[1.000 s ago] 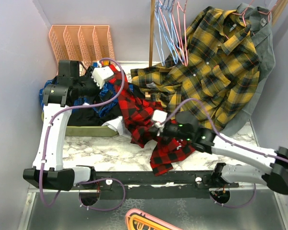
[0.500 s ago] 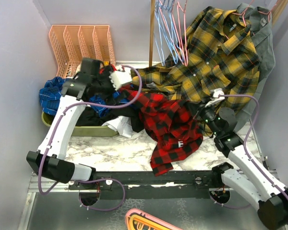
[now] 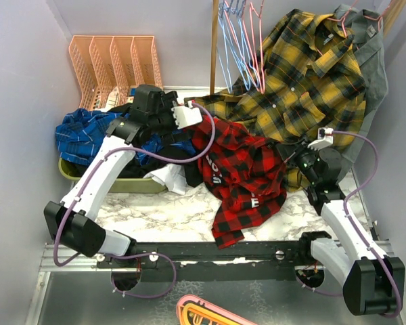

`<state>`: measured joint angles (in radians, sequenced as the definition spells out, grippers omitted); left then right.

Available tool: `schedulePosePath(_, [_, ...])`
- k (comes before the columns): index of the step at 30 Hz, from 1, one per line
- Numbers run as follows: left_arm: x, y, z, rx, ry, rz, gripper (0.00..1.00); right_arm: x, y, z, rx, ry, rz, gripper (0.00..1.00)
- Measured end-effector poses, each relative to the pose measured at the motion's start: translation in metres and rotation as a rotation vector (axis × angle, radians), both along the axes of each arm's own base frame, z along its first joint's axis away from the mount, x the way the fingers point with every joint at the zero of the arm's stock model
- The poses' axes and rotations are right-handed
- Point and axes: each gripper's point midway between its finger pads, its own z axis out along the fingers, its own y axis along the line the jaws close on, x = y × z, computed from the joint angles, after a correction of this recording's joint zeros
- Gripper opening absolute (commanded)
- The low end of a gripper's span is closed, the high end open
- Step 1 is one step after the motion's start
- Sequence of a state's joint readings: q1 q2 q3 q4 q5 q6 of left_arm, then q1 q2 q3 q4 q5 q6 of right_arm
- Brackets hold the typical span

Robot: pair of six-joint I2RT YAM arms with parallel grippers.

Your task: Place the shirt on the hanger

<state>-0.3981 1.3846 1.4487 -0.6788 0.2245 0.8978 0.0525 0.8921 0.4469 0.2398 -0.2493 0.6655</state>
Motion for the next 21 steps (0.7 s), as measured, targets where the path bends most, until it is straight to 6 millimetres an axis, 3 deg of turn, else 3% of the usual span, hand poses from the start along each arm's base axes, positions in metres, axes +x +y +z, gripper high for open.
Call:
schedulePosePath(7, [0.013, -0.032, -0.011, 0.011, -0.007, -0.102, 0.97, -0.004, 0.010, 0.007, 0.014, -0.022, 0.063, 0.01])
schedulePosePath(12, [-0.012, -0.073, -0.022, 0.063, 0.029, -0.284, 0.86, -0.005, 0.011, 0.006, 0.015, -0.020, 0.071, 0.01])
schedulePosePath(15, [-0.029, -0.091, -0.037, 0.127, 0.025, -0.379, 0.85, -0.005, 0.011, 0.006, 0.015, -0.019, 0.070, 0.01])
schedulePosePath(18, [-0.038, -0.095, -0.059, 0.193, 0.029, -0.417, 0.87, -0.006, 0.011, 0.004, 0.015, -0.016, 0.070, 0.01])
schedulePosePath(21, [-0.033, -0.092, -0.076, 0.246, 0.025, -0.409, 0.86, -0.006, 0.012, 0.003, 0.015, -0.012, 0.072, 0.01])
